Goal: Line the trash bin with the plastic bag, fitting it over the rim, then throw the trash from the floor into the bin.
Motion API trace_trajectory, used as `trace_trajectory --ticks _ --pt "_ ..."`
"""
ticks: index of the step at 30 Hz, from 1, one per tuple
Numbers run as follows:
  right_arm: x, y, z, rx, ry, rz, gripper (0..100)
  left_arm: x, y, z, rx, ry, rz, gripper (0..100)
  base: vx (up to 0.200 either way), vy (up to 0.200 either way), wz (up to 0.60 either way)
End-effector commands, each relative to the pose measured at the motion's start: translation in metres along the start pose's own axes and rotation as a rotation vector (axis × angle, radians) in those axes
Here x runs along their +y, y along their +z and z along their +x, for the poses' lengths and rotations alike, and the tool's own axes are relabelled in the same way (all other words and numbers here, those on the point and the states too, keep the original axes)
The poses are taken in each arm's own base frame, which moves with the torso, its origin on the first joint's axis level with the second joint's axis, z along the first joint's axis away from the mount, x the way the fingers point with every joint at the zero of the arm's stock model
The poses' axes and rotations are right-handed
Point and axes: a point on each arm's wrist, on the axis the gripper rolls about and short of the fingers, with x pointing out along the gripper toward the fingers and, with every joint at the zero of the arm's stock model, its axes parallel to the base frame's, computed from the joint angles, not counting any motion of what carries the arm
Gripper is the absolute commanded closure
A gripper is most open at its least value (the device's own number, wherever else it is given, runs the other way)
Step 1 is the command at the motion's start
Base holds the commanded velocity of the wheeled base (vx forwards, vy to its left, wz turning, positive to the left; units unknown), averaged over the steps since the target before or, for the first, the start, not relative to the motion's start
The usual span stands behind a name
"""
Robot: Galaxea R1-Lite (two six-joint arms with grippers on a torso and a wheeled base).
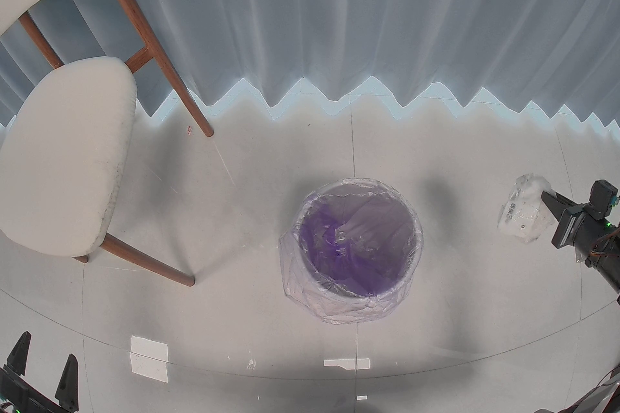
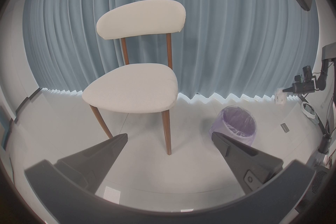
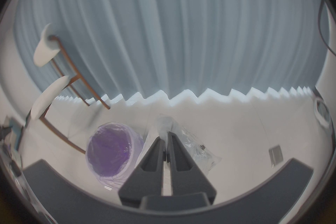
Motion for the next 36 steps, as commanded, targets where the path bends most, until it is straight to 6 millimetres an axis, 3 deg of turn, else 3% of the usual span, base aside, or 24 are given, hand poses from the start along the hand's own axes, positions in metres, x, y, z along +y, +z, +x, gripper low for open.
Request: trace_trajectory --ticks 1,10,17,26,32,36 --pt "0.011 0.018 -0.022 -0.124 0.095 -0.098 100 0.000 -0.005 0.000 0.001 0.001 -0.002 0 0.000 0.000 0.00" --pt "0.039 0.036 -0.001 -0.163 0.244 -0.136 100 0.000 -0.005 0.000 0.001 0.001 -0.002 0 0.000 0.000 0.00" --pt "0.069 0.054 0.048 -0.172 0.349 -0.160 100 0.000 -0.005 0.000 0.001 0.001 -0.002 0 0.000 0.000 0.00" --pt "0.112 0.017 0.111 -0.031 0.460 -0.171 100 0.000 -0.005 0.000 0.001 0.001 -0.005 0 0.000 0.000 0.00" --pt "0.117 -0.034 0.146 0.086 0.454 -0.178 100 0.000 -0.005 0.000 -0.001 0.004 -0.007 0 0.000 0.000 0.00" --pt "0.119 -0.051 0.160 0.123 0.438 -0.180 100 0.000 -0.005 0.000 -0.001 0.007 -0.007 0 0.000 0.000 0.00"
